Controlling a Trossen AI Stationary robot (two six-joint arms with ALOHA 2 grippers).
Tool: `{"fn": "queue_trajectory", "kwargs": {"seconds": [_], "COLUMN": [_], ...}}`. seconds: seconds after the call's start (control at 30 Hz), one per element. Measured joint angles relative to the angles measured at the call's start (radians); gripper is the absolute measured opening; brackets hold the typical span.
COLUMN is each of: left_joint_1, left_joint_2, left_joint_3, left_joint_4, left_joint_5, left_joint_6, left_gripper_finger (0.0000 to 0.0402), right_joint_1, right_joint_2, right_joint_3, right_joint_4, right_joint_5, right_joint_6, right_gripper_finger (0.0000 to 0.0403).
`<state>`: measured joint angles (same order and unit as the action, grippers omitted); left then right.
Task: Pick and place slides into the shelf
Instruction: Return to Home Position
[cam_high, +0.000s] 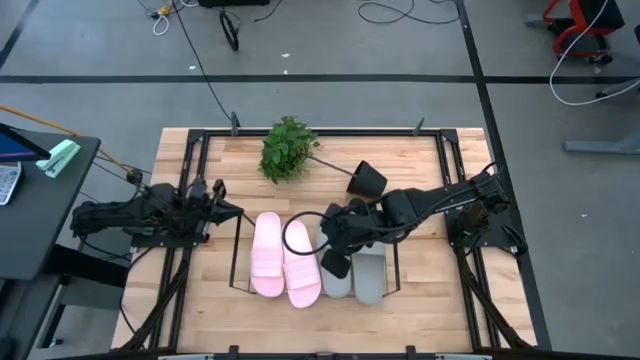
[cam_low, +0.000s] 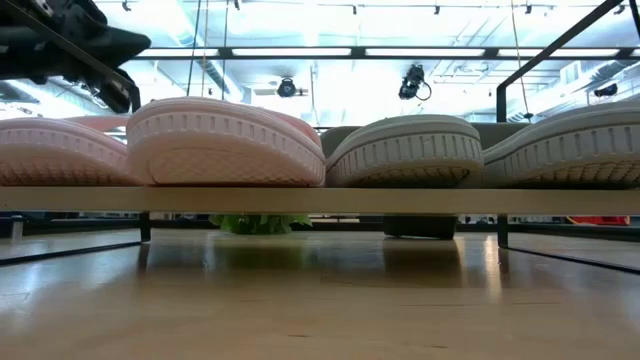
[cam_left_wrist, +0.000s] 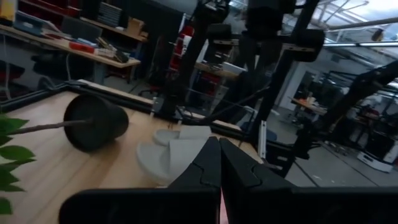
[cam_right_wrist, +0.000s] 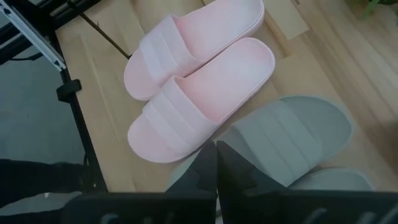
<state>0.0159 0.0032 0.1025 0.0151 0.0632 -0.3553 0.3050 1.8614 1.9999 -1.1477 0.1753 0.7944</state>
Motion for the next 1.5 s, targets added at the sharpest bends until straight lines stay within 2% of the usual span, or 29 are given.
{"fn": "queue_trajectory", "kwargs": {"seconds": [0.33, 0.77, 1.3, 1.5], "left_joint_1": [-0.057, -0.066, -0.066, -0.066], "left_joint_2": [0.001, 0.001, 0.002, 0.002], "left_joint_3": [-0.075, -0.081, -0.094, -0.094], "left_joint_4": [0.078, 0.090, 0.142, 0.144], "left_joint_5": [-0.094, -0.157, -0.158, -0.119], "left_joint_6": [0.049, 0.169, 0.146, 0.131], "left_gripper_finger": [0.0000, 0.0003, 0.0006, 0.0011], "right_joint_1": [0.000, -0.001, -0.001, 0.008], "right_joint_2": [0.000, 0.001, 0.001, 0.001], "right_joint_3": [0.000, 0.000, 0.000, 0.001], "right_joint_4": [-0.001, -0.005, -0.005, -0.006], "right_joint_5": [-0.002, -0.017, -0.020, -0.019], "right_joint_6": [0.012, 0.025, 0.044, 0.011], "right_gripper_finger": [0.0000, 0.0000, 0.0000, 0.0000]}}
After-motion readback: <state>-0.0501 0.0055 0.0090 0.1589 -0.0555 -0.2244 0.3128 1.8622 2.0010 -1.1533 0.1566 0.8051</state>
